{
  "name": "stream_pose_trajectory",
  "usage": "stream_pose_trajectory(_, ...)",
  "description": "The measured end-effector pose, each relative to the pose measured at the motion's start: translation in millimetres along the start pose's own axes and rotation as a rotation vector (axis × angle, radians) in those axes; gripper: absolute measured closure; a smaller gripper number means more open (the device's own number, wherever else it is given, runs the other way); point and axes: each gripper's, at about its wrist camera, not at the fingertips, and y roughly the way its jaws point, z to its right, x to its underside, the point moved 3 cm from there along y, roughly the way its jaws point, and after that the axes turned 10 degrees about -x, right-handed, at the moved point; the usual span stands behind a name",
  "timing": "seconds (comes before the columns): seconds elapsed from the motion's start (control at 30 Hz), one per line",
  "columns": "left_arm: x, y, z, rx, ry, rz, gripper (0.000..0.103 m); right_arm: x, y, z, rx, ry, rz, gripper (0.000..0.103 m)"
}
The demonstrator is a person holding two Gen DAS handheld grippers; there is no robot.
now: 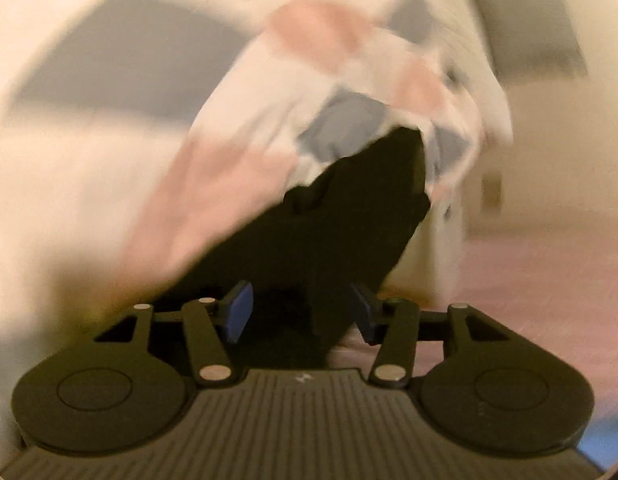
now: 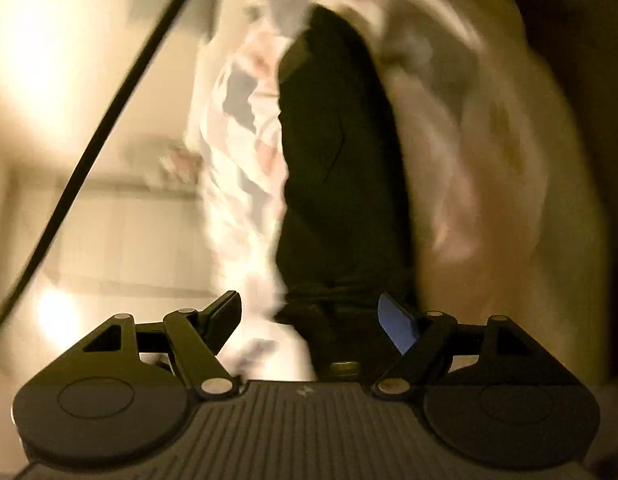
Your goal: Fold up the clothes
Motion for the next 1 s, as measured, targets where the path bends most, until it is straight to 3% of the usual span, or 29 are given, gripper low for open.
stream_pose_trajectory(0.07, 12, 1, 21, -0.07, 0.269, 0.023, 0.059, 8, 5, -9, 0.081, -0.168, -0.058, 0.025)
stream_pose_trajectory(0.17, 34, 10, 49, -0.143, 0.643, 0.031, 0.059, 26, 0, -4, 0.141, -0.31, -0.115, 0.03)
stream_pose_trajectory(0.3, 42, 31, 57, -0.156, 0.848, 0.039, 0.058, 34, 11, -6, 0.198, -0.444, -0.119, 0.033)
stream_pose_trajectory(0.53, 40, 57, 62, -0.108, 1.002, 0.032, 0.056, 36, 19, 5, 0.236, -0.505, -0.088, 0.037)
stream_pose_trajectory(0.57, 41, 55, 62, -0.1, 1.004, 0.042, 0.056, 36, 20, 4, 0.232, -0.511, -0.087, 0.043)
stream_pose_trajectory(0.6, 42, 53, 62, -0.092, 1.007, 0.053, 0.057, 38, 19, 0, 0.225, -0.521, -0.091, 0.058)
stream_pose_trajectory(0.7, 45, 46, 63, -0.068, 1.013, 0.086, 0.072, 40, 15, -12, 0.267, -0.593, -0.086, 0.078)
stream_pose_trajectory(0.73, 46, 44, 63, -0.061, 1.015, 0.097, 0.09, 40, 11, -18, 0.271, -0.61, -0.082, 0.081)
stream_pose_trajectory(0.87, 49, 34, 65, -0.029, 1.024, 0.14, 0.092, 43, 0, -36, 0.239, -0.654, -0.068, 0.086)
stream_pose_trajectory(1.0, 43, 22, 68, -0.045, 0.985, 0.229, 0.092, 25, 9, -49, 0.211, -0.686, -0.022, 0.089)
